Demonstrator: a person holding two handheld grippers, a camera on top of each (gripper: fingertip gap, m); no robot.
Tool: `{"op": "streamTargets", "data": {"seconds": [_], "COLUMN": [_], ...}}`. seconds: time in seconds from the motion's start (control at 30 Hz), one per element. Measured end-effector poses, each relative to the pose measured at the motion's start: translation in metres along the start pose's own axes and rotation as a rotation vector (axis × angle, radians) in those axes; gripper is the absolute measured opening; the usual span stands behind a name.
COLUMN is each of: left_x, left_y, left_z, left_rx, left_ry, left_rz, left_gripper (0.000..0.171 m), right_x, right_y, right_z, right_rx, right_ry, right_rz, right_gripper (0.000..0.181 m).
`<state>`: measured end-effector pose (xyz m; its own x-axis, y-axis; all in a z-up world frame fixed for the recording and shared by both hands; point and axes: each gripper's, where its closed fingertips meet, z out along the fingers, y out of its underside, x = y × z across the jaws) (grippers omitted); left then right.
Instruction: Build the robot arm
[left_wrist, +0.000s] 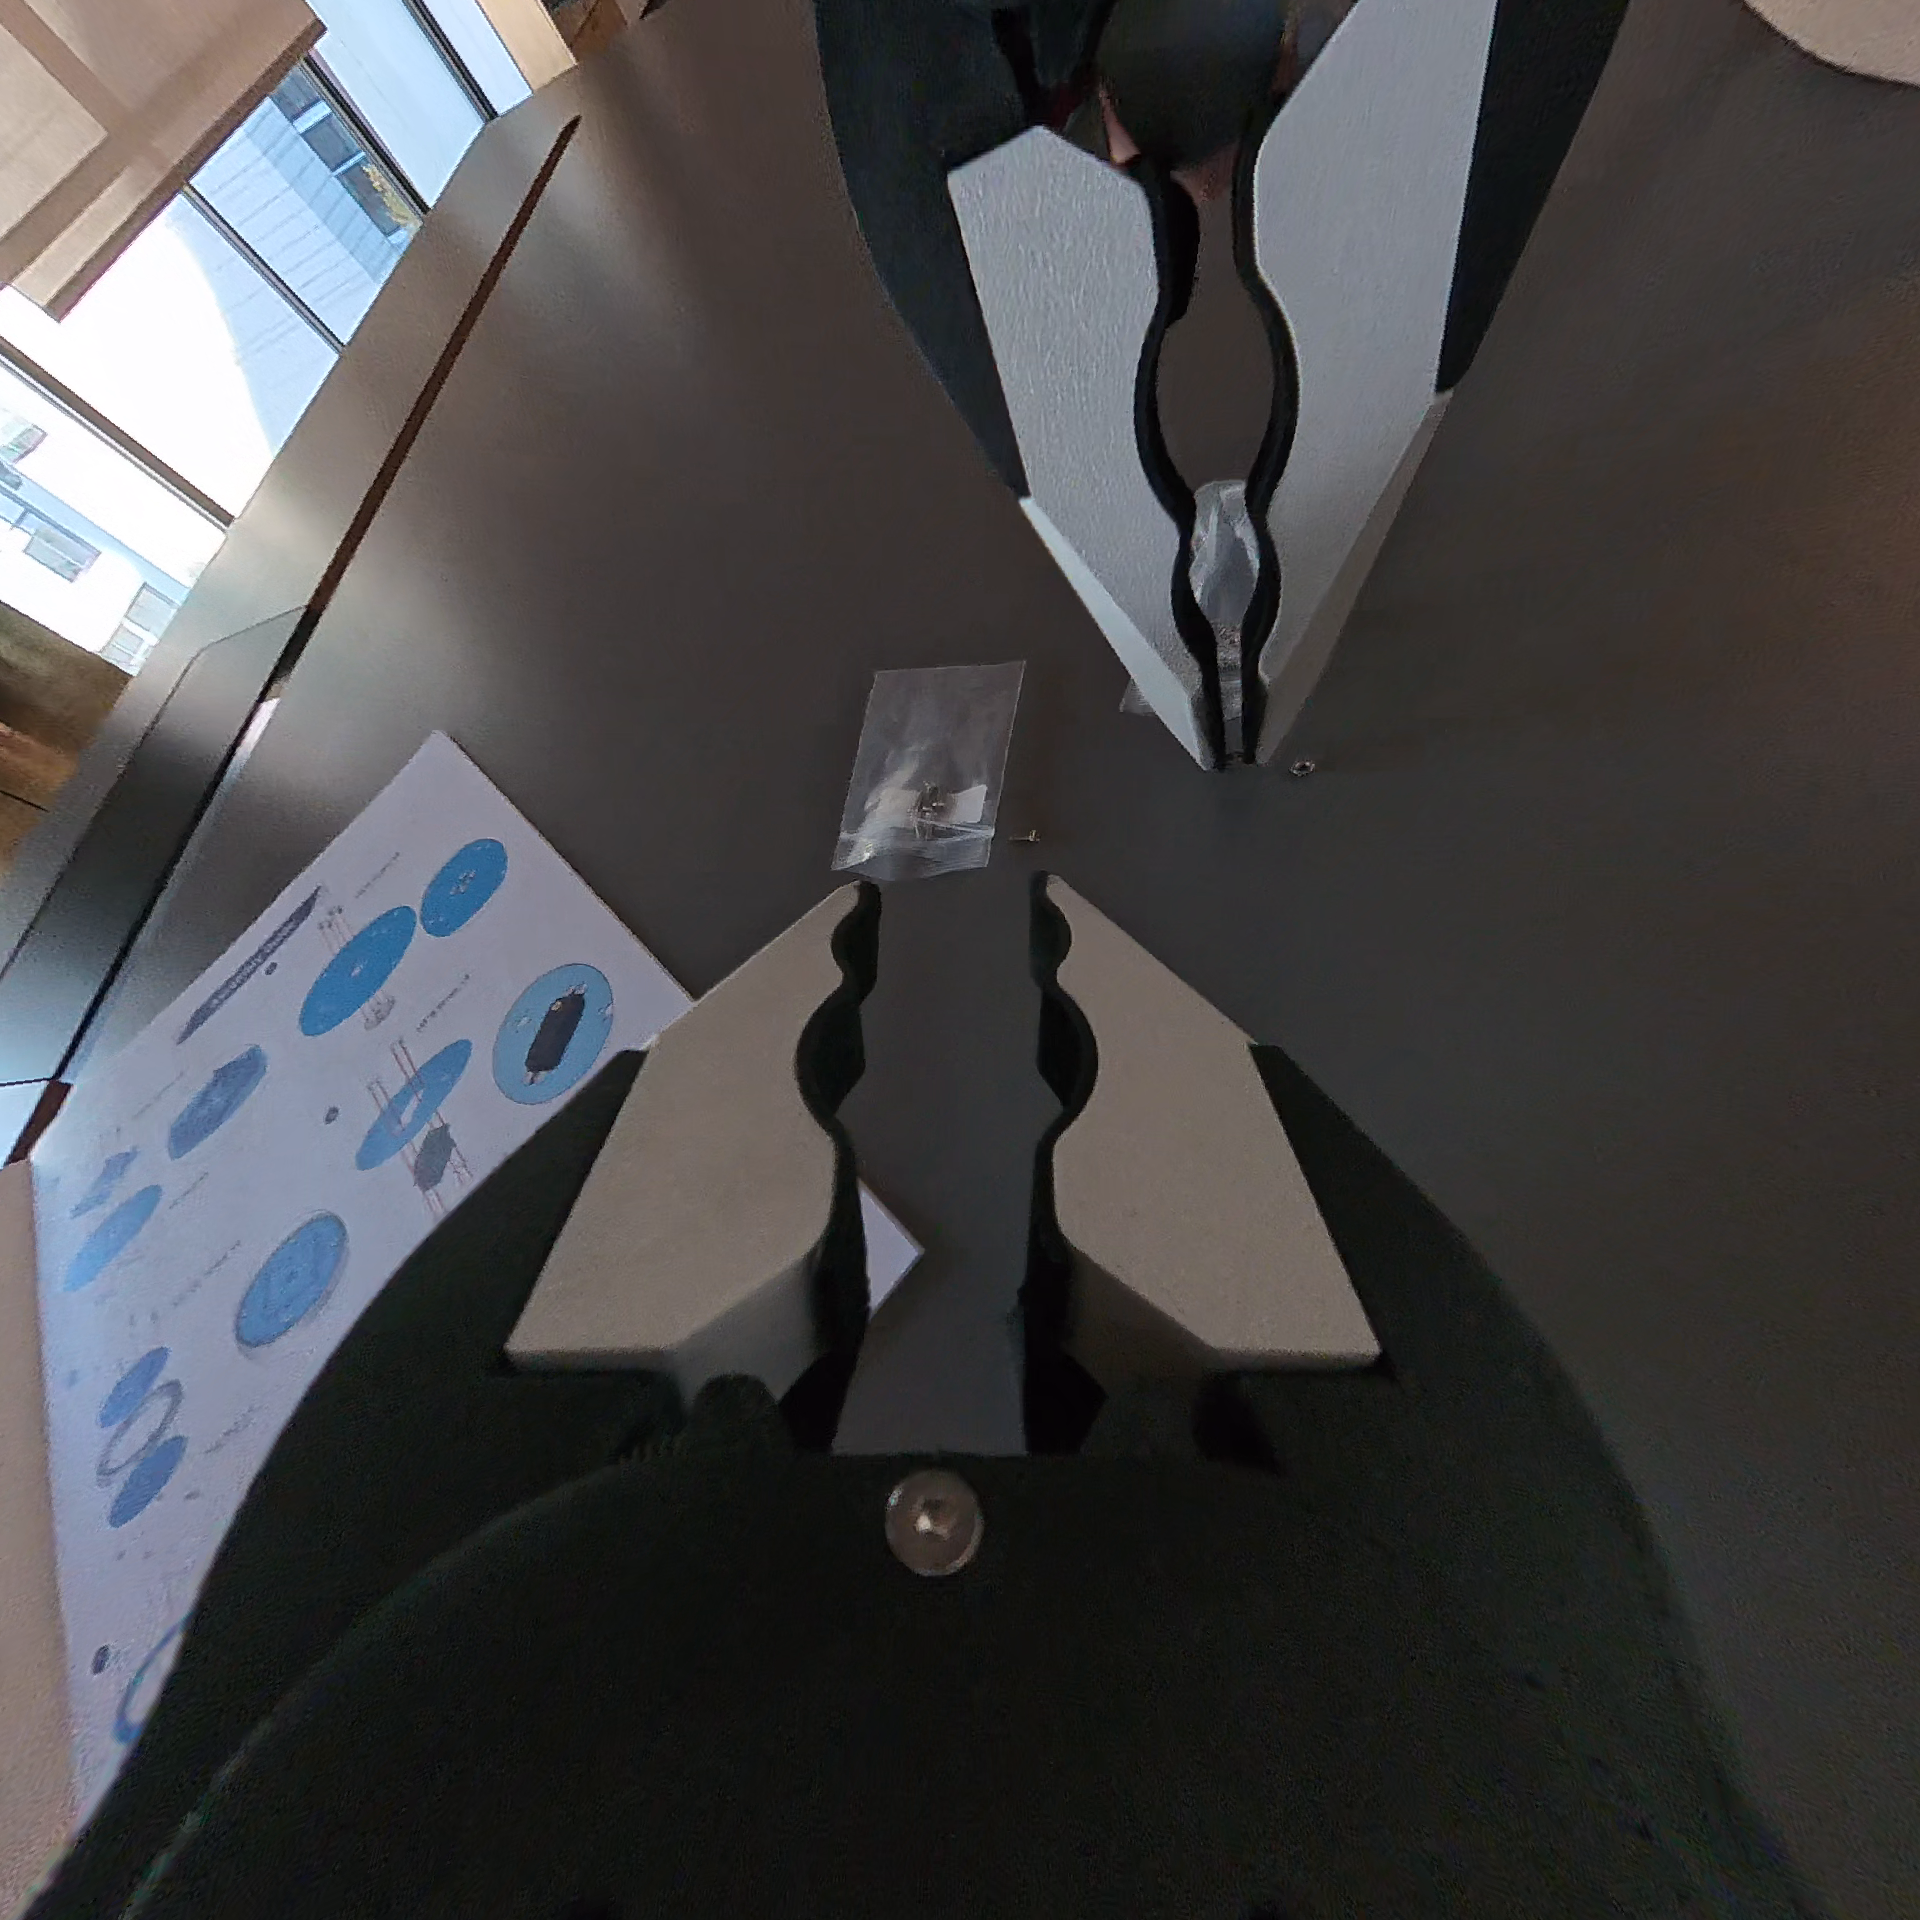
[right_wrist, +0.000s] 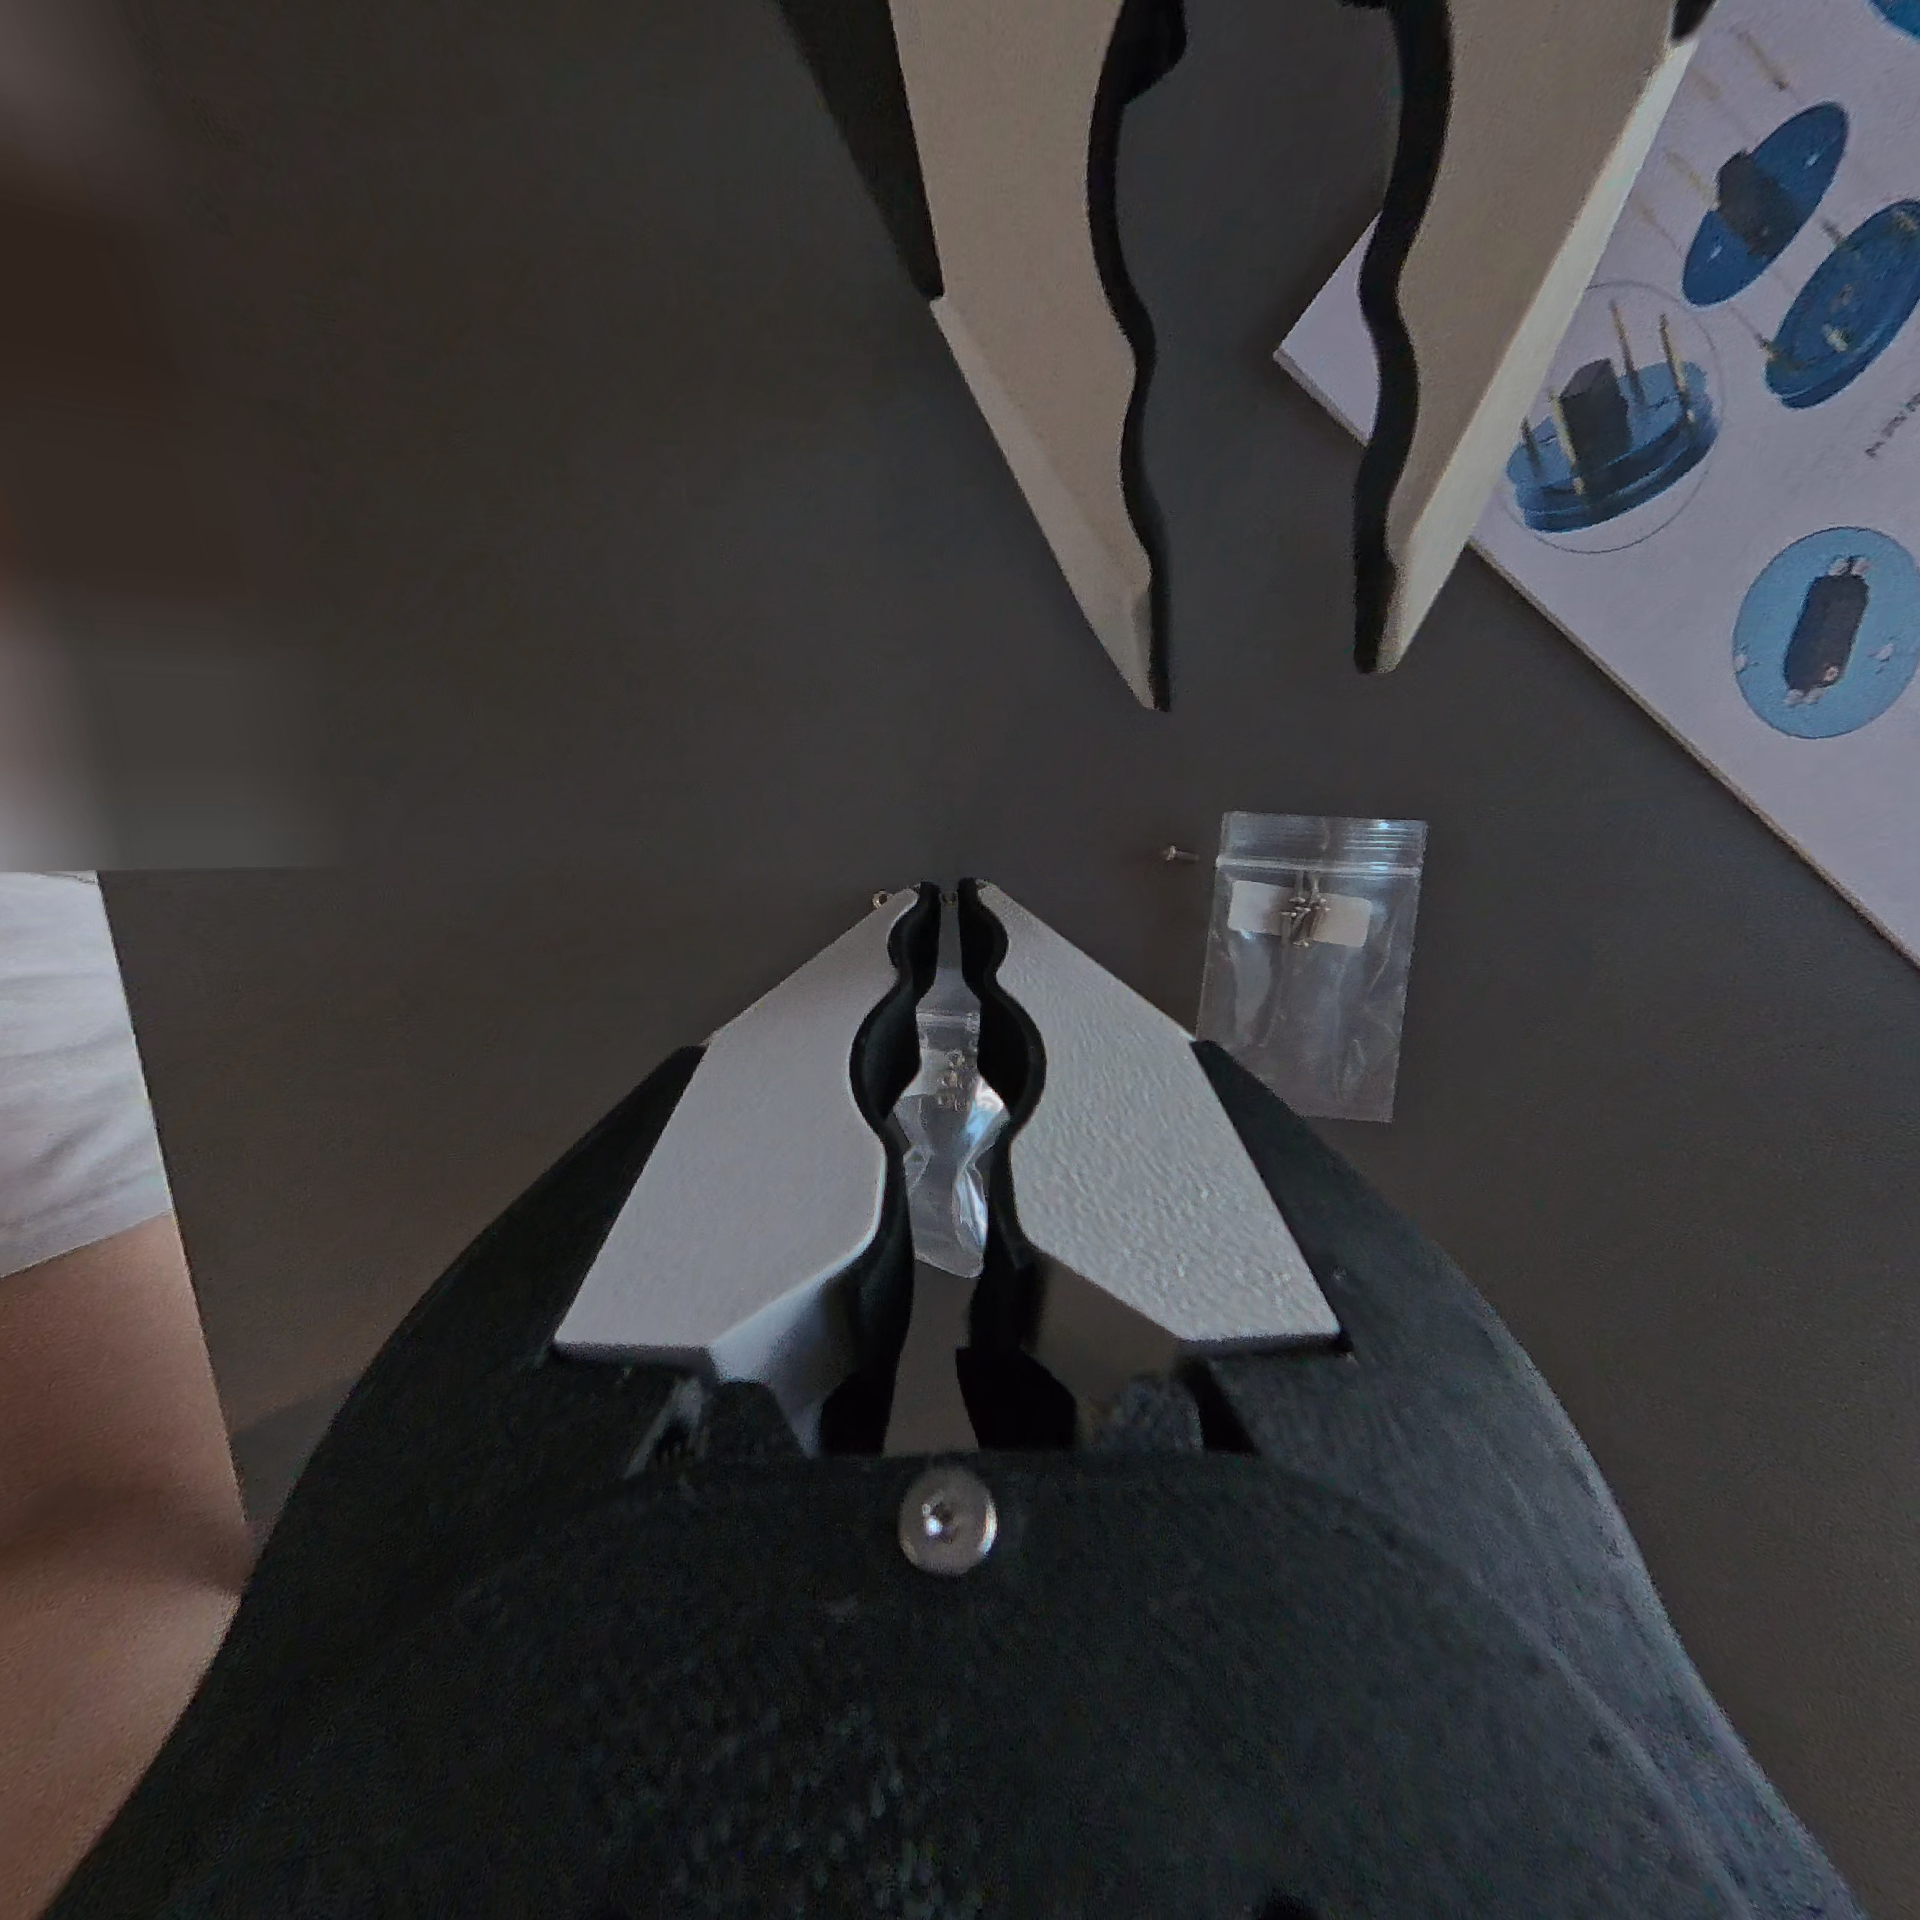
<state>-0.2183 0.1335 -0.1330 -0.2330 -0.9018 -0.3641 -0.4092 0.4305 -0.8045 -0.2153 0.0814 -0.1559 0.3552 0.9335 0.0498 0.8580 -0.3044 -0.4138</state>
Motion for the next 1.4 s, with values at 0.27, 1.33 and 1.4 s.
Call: {"op": "streamTargets", "data": {"seconds": [0.27,1.33,1.4], "left_x": [-0.001,0.043,0.053], "left_y": [-0.009,0.079,0.088], "left_z": [-0.009,-0.266,-0.274], "left_rx": [0.046,0.436,0.450], "left_ry": [0.013,-0.138,-0.132], "left_rz": [-0.008,-0.157,-0.145], "left_gripper": [0.027,0.032,0.032], "right_x": [0.000,-0.038,-0.039], "right_y": [-0.013,-0.196,-0.205], "right_z": [-0.011,0.088,0.091], "right_rx": [0.087,0.028,0.014], "right_ry": [0.020,-0.128,-0.119], "right_rz": [-0.035,-0.119,-0.123], "right_gripper": [0.003,0.003,0.003]}}
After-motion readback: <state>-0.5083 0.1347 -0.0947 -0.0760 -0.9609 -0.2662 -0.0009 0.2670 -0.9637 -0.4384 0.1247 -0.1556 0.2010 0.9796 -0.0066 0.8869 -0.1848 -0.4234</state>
